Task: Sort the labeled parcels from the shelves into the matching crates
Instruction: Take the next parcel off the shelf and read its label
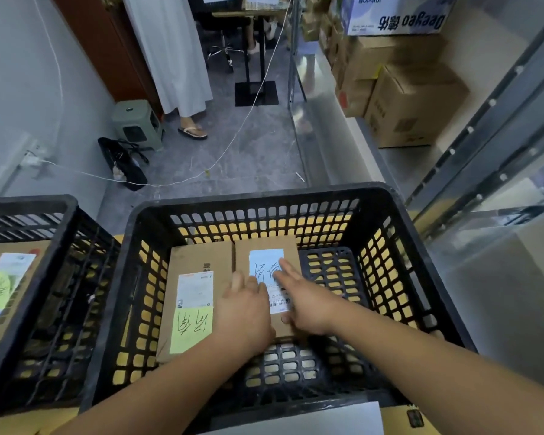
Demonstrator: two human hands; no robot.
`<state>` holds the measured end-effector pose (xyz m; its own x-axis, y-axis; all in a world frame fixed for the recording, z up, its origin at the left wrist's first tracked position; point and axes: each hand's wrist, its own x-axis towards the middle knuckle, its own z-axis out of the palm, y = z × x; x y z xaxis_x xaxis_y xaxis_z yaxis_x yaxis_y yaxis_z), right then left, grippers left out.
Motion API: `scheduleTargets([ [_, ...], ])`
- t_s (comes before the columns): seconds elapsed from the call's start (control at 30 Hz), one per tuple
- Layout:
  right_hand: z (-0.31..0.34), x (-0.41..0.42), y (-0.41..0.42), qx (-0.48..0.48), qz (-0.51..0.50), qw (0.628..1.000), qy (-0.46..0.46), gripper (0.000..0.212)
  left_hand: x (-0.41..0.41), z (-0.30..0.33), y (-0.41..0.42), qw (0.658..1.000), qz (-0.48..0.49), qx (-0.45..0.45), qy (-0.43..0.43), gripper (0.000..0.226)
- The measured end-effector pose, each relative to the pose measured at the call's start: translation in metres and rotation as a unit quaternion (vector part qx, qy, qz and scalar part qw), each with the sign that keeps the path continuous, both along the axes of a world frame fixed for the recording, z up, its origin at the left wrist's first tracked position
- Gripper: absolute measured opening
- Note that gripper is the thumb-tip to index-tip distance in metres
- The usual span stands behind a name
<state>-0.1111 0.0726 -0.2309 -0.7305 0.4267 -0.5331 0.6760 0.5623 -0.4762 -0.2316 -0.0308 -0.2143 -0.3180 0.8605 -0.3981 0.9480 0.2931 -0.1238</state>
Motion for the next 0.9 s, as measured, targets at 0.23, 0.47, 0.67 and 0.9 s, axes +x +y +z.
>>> scheduleTargets([
  [0.23,0.034,-0.013,-0.010,0.121,0.009,0.990,-0.075,0.084,-0.014,0.006,0.003,0.997,-0.053,0.006,-0.051,0.054],
  [0.47,0.099,0.039,-0.061,0.169,-0.161,0.972,0.003,0.081,-0.033,0.039,-0.005,0.984,-0.093,0.047,-0.146,0.073],
  [0.67,0.164,0.118,-0.124,0.201,-0.356,0.912,0.040,0.071,0.016,0.094,-0.001,0.941,-0.215,0.141,-0.219,0.073],
  [0.9,0.182,0.222,-0.188,0.222,-0.535,0.814,0.028,0.071,0.121,0.133,0.006,0.879,-0.345,0.185,-0.272,0.075],
])
